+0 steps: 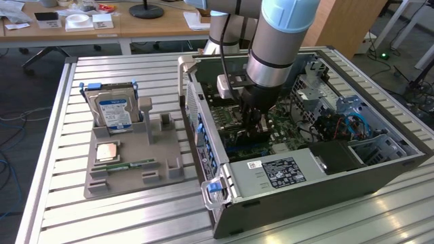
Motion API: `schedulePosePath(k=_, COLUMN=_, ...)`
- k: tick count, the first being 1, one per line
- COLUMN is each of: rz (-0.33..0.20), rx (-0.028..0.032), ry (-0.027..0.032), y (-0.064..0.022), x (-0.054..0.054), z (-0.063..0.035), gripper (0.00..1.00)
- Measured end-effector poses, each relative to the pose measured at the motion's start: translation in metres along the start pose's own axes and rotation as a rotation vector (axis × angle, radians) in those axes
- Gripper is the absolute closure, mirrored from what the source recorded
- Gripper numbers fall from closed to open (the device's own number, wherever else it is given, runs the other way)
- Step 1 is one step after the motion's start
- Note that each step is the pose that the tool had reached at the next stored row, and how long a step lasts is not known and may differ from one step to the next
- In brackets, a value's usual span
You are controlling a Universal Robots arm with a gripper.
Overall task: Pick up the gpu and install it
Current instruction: 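Insert the gpu into the slot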
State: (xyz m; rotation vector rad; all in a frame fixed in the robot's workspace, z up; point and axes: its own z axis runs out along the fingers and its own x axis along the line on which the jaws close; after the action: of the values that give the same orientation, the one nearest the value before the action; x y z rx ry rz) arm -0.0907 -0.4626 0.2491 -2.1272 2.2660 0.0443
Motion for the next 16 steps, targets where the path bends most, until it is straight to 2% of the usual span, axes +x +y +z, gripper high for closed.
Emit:
schedulePosePath(k=7, rz=0.000, rx=-0.0001, ry=0.0004, y=0.0000, x=0.0001, z=-0.0002, gripper=0.70)
schedulePosePath(k=8, rz=0.000, rx=-0.0001, ry=0.0002, y=0.0000, x=0.0001, z=-0.0001, gripper=0.73)
schedulePosePath(k=16, rz=0.000, rx=0.0000, ry=-0.0002, y=0.0000, x=0.0000, z=0.0002, gripper=0.73)
